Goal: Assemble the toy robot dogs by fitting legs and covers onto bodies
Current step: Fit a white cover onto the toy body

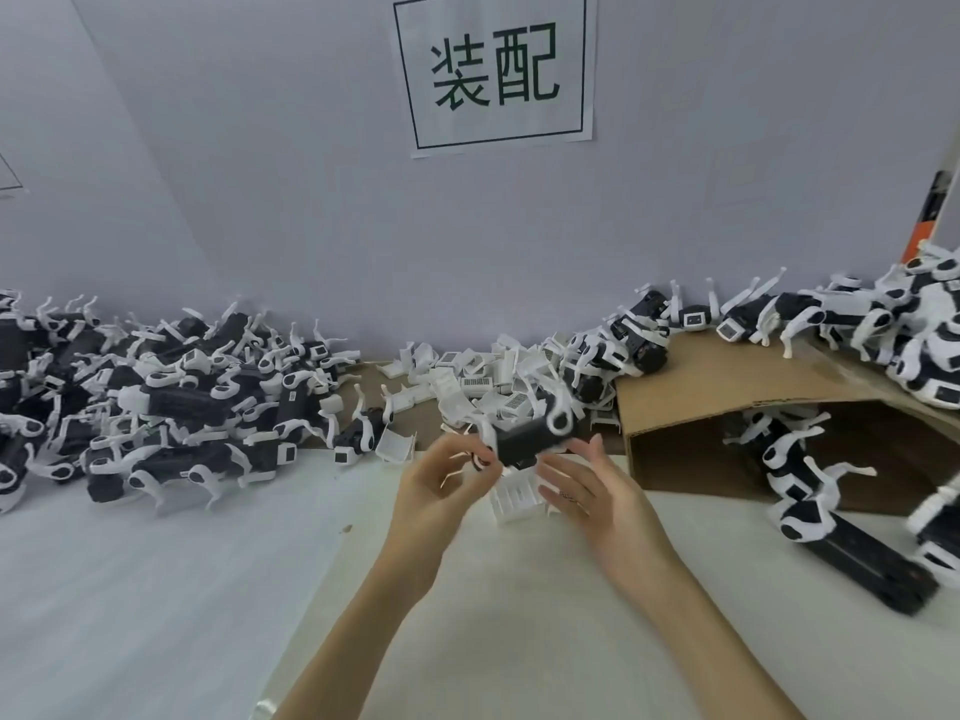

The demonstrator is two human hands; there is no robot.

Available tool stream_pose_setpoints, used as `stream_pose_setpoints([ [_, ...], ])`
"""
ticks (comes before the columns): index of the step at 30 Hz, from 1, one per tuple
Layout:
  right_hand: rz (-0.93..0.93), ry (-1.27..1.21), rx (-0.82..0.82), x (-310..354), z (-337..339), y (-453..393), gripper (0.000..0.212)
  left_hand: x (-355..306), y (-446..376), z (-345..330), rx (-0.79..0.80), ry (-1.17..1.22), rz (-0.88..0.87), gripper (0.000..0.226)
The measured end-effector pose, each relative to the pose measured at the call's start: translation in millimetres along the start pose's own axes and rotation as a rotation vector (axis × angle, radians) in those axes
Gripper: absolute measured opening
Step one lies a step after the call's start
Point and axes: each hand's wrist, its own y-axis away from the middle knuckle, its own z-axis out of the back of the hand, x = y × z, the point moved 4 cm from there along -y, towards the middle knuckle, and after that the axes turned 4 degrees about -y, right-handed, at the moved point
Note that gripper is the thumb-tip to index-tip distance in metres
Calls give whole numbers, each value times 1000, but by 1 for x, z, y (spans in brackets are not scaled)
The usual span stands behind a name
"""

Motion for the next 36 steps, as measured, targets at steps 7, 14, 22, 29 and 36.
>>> stream_pose_setpoints([
  [7, 75, 288, -6, 10, 4, 4, 66, 9, 3, -12, 78, 13, 118, 32],
  [14, 98, 411, -30, 19, 4, 10, 70, 16, 5, -23, 160, 92, 291, 55],
  [22, -245, 213, 477, 43, 23, 24, 73, 13, -1, -7, 352, 467, 299, 72],
  [29, -171, 268, 239, 27, 5, 22, 26, 20, 0, -10, 54, 31, 229, 49],
  [36, 125, 560, 208, 16, -7, 27, 72, 16, -1, -6, -21, 130, 286, 26],
])
